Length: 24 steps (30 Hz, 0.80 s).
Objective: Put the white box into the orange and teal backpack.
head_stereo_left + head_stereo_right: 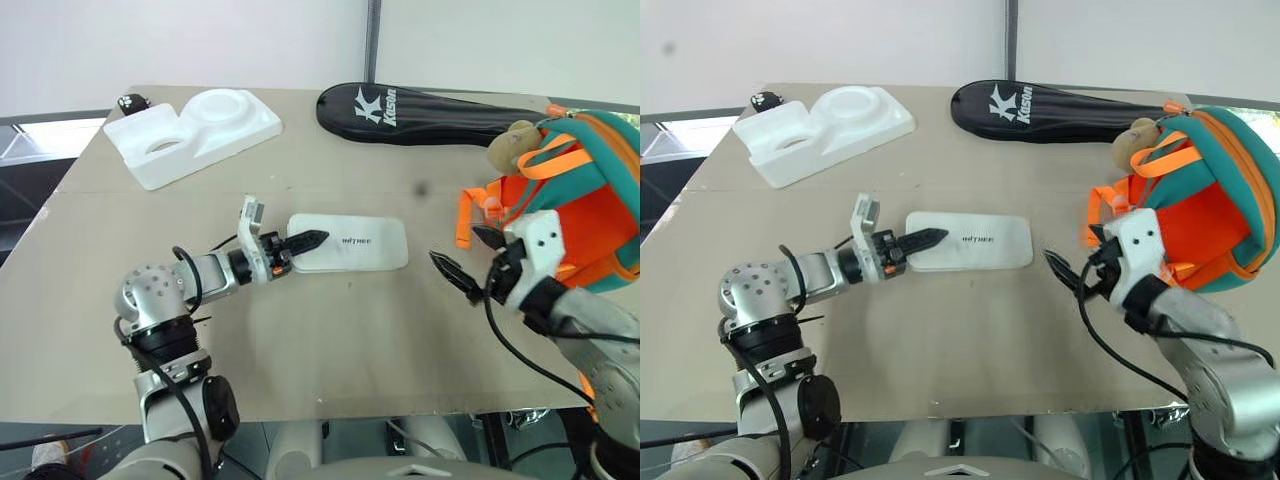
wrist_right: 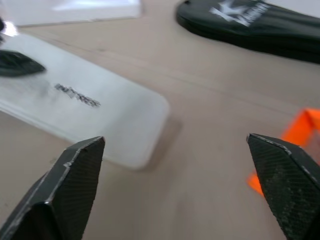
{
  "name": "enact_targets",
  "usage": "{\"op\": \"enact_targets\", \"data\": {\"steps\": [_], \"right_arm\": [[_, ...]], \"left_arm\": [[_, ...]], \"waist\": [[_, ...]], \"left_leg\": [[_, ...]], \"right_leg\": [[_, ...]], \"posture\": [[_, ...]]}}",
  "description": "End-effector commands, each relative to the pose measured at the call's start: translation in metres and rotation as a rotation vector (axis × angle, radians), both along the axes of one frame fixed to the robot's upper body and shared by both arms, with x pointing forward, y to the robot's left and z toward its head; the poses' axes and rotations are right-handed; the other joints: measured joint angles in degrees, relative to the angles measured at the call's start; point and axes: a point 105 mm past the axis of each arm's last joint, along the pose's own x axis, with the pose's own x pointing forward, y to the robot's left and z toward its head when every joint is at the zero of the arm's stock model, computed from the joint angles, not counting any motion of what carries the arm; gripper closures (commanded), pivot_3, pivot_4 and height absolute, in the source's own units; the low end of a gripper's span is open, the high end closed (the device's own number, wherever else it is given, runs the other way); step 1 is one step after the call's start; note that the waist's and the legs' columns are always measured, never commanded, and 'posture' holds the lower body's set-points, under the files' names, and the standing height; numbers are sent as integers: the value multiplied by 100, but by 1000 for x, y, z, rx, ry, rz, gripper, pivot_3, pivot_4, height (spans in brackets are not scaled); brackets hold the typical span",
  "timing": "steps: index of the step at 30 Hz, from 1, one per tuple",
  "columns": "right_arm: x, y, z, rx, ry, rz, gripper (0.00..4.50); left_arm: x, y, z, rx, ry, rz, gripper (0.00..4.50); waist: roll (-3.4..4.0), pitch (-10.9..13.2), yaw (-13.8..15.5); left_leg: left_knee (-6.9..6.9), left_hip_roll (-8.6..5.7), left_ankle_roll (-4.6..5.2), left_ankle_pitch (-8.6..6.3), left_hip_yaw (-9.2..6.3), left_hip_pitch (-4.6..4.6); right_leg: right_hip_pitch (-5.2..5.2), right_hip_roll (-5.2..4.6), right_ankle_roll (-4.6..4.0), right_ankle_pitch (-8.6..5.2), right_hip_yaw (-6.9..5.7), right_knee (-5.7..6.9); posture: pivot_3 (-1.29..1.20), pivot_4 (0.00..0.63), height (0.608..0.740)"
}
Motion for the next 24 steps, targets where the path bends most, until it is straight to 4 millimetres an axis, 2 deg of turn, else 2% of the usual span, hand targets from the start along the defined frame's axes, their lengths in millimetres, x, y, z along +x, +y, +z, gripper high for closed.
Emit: {"op": "enact_targets", "data": {"steps": [1, 4, 9, 11, 14, 17, 19, 21, 22, 24], "right_arm": [[3, -45, 10, -62, -21, -305, 64], [17, -62, 15, -12, -34, -447, 64], [58, -59, 25, 91, -96, -486, 64], [70, -60, 26, 40, -116, -504, 64], [84, -66, 32, -2, -171, -541, 870], [89, -71, 38, -75, -225, -553, 2224], [93, -70, 40, -125, -253, -530, 3418], [97, -67, 43, -155, -277, -485, 3973], [99, -64, 46, -168, -292, -459, 4474], [103, -52, 55, -188, -344, -364, 4474]], "left_arm": [[8, -8, 20, -32, -87, -32, 3479], [12, -13, 24, -48, -97, -49, 3479], [12, -19, 24, -47, -110, -63, 3479], [12, -18, 25, -34, -127, -58, 3479], [11, -13, 29, -19, -164, -23, 3479], [8, -9, 29, -16, -186, 8, 3479], [8, -7, 28, -9, -195, 39, 3479], [8, -3, 26, 14, -212, 77, 3479], [8, 0, 25, 19, -217, 102, 3479], [10, 7, 24, 32, -232, 153, 3479]], "waist": [[0, 0, 0], [0, 0, -24], [3, 2, -30], [3, 2, -28], [7, 4, -14], [8, 5, -15], [9, 5, -17], [9, 5, -18], [9, 5, -19], [10, 6, -35]], "left_leg": [[2, -2, 0, 0, 0, -1], [3, -2, 0, 0, 4, -1], [-3, -2, 0, 0, 3, 0], [-8, -2, 0, 0, 2, -4], [-15, -4, 0, 0, 3, -15], [-14, -4, -1, 1, 4, -37], [-14, -4, -1, 0, 0, -43], [-14, -4, -1, 0, -1, -45], [-13, -4, -1, 0, -2, -44], [-10, -4, 0, 0, -2, -43]], "right_leg": [[0, -1, 0, 0, 0, -2], [-1, -1, -11, -6, 3, -2], [-3, 2, -1, 0, 5, -3], [-7, 2, 0, 0, 3, -3], [-15, -1, 1, 0, 1, -9], [-30, -3, 3, 0, 0, -14], [-33, -4, 5, -1, -4, -17], [-35, -4, 4, -1, -5, -16], [-35, -4, 5, -1, -5, -15], [-34, -4, 5, 0, -5, -12]], "posture": [[0, 150, 740], [0, 150, 740], [0, 150, 740], [0, 150, 740], [0, 150, 740], [0, 150, 740], [0, 150, 740], [0, 150, 740], [0, 150, 740], [0, 150, 740]]}}
